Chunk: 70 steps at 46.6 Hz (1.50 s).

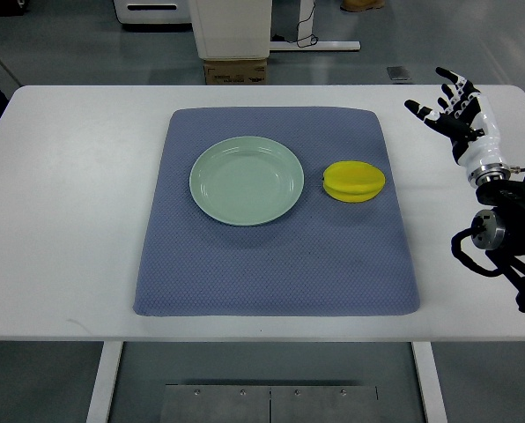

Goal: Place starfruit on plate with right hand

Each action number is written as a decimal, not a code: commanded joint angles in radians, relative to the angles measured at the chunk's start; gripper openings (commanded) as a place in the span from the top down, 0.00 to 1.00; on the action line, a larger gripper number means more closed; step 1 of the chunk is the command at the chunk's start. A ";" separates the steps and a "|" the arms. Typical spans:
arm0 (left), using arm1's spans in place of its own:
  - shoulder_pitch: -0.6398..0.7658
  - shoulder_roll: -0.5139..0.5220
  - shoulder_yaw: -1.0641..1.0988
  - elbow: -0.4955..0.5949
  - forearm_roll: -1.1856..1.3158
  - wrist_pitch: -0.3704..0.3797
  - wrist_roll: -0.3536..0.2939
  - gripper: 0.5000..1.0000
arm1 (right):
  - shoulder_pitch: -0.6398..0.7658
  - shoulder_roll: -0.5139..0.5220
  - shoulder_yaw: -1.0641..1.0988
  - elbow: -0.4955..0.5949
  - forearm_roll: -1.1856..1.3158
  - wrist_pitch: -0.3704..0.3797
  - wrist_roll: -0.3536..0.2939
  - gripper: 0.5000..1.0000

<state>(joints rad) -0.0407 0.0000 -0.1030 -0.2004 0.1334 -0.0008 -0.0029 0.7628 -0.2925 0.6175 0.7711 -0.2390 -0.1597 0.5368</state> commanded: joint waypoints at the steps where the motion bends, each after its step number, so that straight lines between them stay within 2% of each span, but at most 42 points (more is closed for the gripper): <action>1: -0.001 0.000 -0.001 0.001 0.000 0.004 0.000 0.00 | 0.000 0.000 -0.001 0.000 0.000 0.000 0.000 0.00; 30: -0.001 0.000 -0.003 0.001 -0.001 0.004 -0.008 0.00 | -0.007 0.012 0.001 -0.023 0.020 0.000 0.000 0.00; 38: -0.001 0.000 -0.001 0.001 -0.001 0.004 -0.006 0.00 | -0.005 -0.011 -0.001 -0.026 0.041 0.077 -0.006 0.00; 51: -0.001 0.000 -0.001 0.001 -0.001 0.004 -0.006 0.00 | -0.005 -0.008 -0.005 -0.032 0.041 0.106 -0.009 0.00; 57: -0.001 0.000 -0.001 0.001 -0.001 0.004 -0.006 0.00 | -0.010 -0.017 -0.012 0.011 0.040 0.106 0.003 0.00; 63: -0.001 0.000 -0.001 0.001 -0.001 0.002 -0.006 0.00 | -0.033 -0.065 -0.030 0.109 0.026 0.094 0.034 0.00; 70: -0.001 0.000 -0.001 0.001 -0.001 0.004 -0.008 0.00 | -0.033 -0.120 -0.119 0.230 0.011 0.009 0.074 0.00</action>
<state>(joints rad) -0.0413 0.0000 -0.1045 -0.1995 0.1321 0.0032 -0.0101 0.7288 -0.3960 0.5394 0.9639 -0.2158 -0.1109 0.5919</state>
